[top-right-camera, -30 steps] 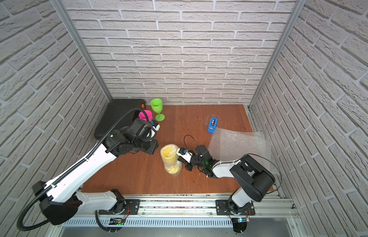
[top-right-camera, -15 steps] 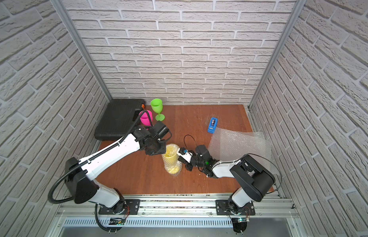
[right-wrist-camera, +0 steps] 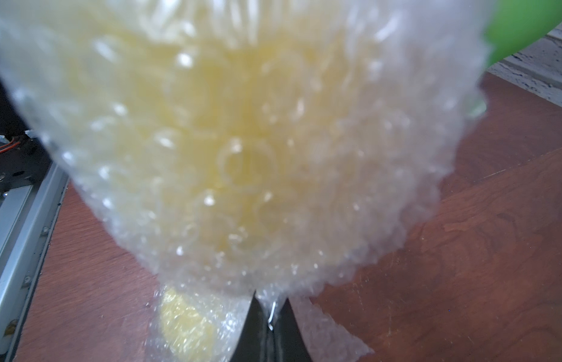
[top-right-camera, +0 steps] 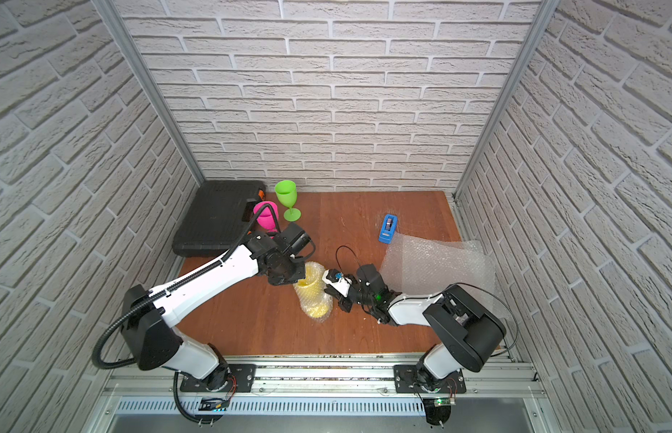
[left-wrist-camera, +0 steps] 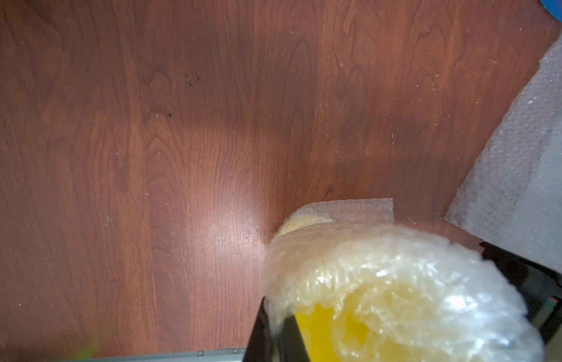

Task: Wrap wine glasses in bubble wrap
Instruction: Wrap the wine glass in bubble wrap.

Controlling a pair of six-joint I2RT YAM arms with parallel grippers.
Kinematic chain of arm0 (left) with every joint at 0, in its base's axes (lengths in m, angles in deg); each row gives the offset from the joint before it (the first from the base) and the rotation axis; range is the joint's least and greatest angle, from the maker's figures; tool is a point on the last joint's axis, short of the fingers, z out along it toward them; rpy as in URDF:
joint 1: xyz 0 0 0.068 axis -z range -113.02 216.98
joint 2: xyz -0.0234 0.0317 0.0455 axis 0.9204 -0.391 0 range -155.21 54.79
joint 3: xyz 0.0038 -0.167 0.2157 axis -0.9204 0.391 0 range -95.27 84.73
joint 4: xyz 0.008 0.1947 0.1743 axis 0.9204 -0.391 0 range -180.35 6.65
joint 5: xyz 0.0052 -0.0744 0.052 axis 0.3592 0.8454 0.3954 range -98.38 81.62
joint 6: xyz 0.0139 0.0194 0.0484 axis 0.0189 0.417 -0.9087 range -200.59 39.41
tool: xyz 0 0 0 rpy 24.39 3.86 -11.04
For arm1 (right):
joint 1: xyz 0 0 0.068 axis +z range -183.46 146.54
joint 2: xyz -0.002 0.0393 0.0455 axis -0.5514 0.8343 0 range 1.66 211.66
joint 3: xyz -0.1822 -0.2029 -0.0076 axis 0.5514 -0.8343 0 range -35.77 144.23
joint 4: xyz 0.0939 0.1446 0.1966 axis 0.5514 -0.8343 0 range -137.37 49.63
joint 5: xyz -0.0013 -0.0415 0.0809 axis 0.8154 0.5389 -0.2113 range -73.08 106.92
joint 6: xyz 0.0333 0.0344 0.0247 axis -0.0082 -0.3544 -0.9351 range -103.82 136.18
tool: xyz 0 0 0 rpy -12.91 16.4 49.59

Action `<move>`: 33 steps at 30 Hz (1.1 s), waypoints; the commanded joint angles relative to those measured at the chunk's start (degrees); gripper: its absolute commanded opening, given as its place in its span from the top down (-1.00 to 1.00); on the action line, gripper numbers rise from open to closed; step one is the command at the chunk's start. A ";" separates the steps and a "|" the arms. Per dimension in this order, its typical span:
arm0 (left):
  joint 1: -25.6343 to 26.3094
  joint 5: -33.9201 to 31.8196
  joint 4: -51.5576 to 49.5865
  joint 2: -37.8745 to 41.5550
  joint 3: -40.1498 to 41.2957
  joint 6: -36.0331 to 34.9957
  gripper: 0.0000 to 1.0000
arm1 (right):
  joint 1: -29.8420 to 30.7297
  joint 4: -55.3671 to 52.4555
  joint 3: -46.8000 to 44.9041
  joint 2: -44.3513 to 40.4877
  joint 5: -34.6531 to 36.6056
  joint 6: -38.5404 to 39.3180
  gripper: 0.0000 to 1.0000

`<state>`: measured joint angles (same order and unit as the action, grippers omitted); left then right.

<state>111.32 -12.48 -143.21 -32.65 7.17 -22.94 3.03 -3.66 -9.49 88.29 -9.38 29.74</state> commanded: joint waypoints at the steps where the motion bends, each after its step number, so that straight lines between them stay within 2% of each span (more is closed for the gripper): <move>1: -0.04 -3.03 -2.58 0.33 -0.26 -0.21 1.00 | -0.16 -2.15 0.63 -2.36 0.16 0.26 0.70; 6: 0.04 -5.43 -5.41 1.04 -1.22 -1.17 1.00 | -0.19 -4.98 0.57 -5.97 -0.33 -0.62 0.31; 11: -0.04 -7.69 -7.47 1.51 -1.81 -2.68 1.00 | -0.17 -14.09 2.02 -13.40 -0.24 -1.39 0.14; 16: -0.06 -8.97 -8.04 1.48 -2.05 -4.97 1.00 | -0.15 -24.33 4.99 -20.70 2.25 -7.22 0.00; 19: 0.00 -9.61 -8.02 1.48 -2.25 -6.59 1.00 | -0.19 -30.60 8.31 -22.84 5.25 -13.56 0.01; 24: 0.30 -10.03 -7.40 1.14 -2.64 -9.18 1.00 | -0.10 -42.25 17.06 -22.13 6.90 -25.90 0.18; 28: 1.37 -10.04 -5.98 0.15 -2.59 -11.29 1.00 | -0.02 -57.73 27.96 -17.48 9.43 -34.71 0.37; 33: 3.02 -10.93 -5.48 -1.54 -3.10 -12.29 1.00 | 0.03 -70.66 38.32 -11.72 8.86 -40.86 0.34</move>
<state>113.42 -22.07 -148.71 -32.89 5.40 -33.37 3.03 -62.96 25.66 74.85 -0.92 -4.36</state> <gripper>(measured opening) 0.058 0.322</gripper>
